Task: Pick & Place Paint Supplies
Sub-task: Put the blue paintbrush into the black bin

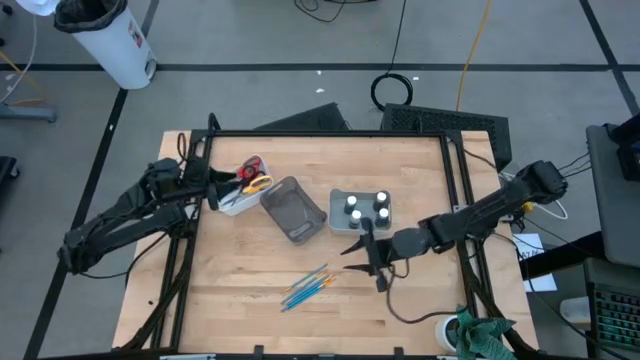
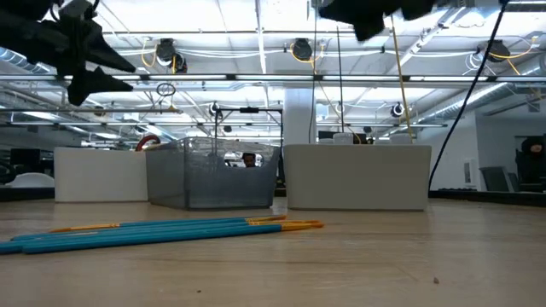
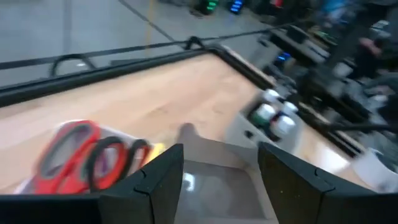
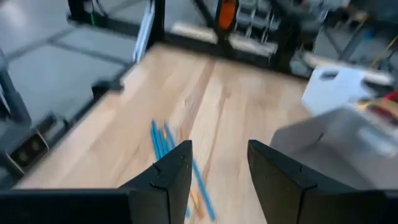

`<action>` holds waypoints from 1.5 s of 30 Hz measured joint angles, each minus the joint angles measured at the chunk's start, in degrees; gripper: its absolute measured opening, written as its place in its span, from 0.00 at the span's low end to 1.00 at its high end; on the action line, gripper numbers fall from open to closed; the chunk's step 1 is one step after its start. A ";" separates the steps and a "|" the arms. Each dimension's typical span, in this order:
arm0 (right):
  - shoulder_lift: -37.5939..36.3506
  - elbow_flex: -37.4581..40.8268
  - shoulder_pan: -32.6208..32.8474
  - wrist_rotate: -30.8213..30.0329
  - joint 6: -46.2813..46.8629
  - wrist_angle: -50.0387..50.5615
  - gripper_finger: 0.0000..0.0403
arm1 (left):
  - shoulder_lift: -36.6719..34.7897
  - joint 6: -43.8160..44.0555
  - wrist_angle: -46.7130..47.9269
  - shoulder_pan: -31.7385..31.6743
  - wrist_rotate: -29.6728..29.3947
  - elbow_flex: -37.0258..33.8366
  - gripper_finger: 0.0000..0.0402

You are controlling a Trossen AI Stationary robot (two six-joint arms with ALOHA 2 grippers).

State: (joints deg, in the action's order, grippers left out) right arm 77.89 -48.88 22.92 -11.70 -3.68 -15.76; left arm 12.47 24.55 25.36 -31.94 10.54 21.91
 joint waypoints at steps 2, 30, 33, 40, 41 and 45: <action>3.16 0.00 0.00 -0.03 0.42 -0.99 0.36 | -0.03 0.05 -1.26 0.00 1.88 0.00 0.53; 30.79 -4.97 -0.27 6.01 5.49 -2.79 0.35 | -8.15 -6.25 0.57 5.14 4.46 3.78 0.53; 30.82 -4.94 0.07 6.04 6.01 -2.64 0.32 | -8.15 -6.27 0.57 5.14 4.44 3.78 0.53; 31.99 -5.01 -1.11 8.79 6.99 -3.37 0.25 | -8.13 -6.31 0.55 5.14 4.43 3.78 0.53; 32.61 -4.98 -1.40 9.07 7.57 -3.68 0.24 | -8.13 -6.31 0.55 5.14 4.42 3.78 0.53; 34.63 -5.07 -2.17 8.95 7.88 -3.89 0.22 | -8.13 -6.42 0.55 5.16 4.40 3.78 0.53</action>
State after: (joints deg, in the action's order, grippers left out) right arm 112.52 -53.95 20.75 -2.75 4.19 -19.65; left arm 4.34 18.13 25.91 -26.79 14.94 25.69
